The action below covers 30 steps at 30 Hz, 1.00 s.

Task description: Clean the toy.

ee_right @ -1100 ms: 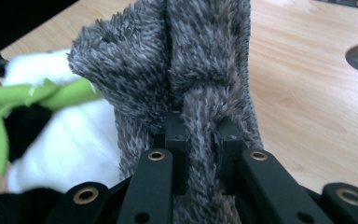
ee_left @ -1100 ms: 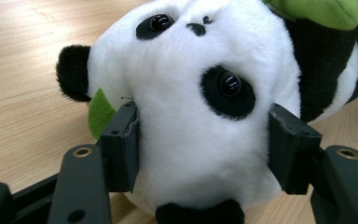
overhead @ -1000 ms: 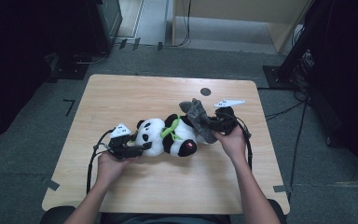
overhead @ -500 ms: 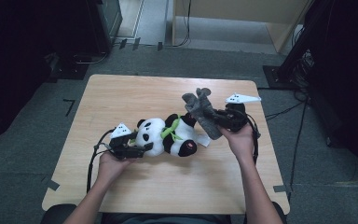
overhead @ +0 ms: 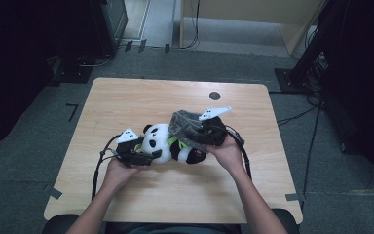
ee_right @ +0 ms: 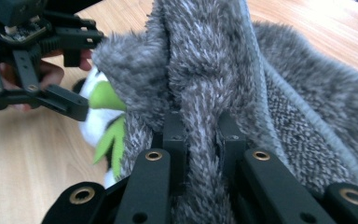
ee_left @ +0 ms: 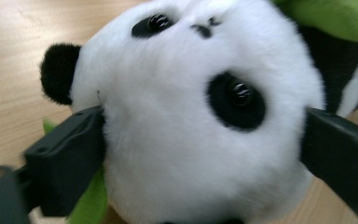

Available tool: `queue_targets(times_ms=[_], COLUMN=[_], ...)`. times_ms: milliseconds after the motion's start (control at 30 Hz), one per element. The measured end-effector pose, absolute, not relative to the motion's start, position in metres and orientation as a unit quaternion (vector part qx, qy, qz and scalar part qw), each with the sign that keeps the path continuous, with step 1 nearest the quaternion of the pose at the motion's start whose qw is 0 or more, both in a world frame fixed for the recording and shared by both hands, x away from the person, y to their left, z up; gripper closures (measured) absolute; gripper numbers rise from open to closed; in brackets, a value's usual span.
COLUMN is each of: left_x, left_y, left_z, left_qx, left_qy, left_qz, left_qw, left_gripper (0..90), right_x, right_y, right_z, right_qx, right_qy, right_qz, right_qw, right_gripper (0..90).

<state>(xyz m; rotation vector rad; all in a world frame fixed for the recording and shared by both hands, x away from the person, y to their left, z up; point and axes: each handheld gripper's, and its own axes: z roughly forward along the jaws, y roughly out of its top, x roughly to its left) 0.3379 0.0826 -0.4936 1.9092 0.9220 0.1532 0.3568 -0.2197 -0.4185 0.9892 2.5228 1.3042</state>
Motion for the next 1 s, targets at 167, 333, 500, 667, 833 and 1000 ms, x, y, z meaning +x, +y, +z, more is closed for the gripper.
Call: queue_targets(times_ms=[167,333,500,667,833,1000], left_x=[0.339,0.338,0.334,0.333,0.333,0.332], left_y=[0.081,0.078,0.081,0.082,0.082,0.081], left_z=[-0.497,-0.502,-0.500,-0.501,-0.500,-0.499], left_qx=[0.781,0.781,0.787,0.784,0.783,0.783], left_qy=[0.381,0.368,0.361,0.364,0.366,0.369], left_qz=[0.062,0.075,0.091,0.089,0.090,0.091], left_qw=[0.491,0.498,0.492,0.495,0.494,0.493], left_gripper=[0.0,0.0,8.0,9.2,9.0,8.4], right_x=[0.359,0.360,0.360,0.357,0.354,0.351], right_y=[-0.223,-0.227,-0.235,-0.241,-0.252,-0.264], right_z=[-0.425,-0.435,-0.439,-0.438,-0.443,-0.448], right_qx=[0.340,0.342,0.348,0.340,0.342,0.348], right_qy=[0.830,0.821,0.809,0.818,0.812,0.814], right_qz=[0.440,0.456,0.473,0.462,0.471,0.461], right_qw=[0.044,0.035,0.015,0.034,0.044,0.057], right_gripper=[79.8,78.6,76.9,76.6,76.4,75.8])
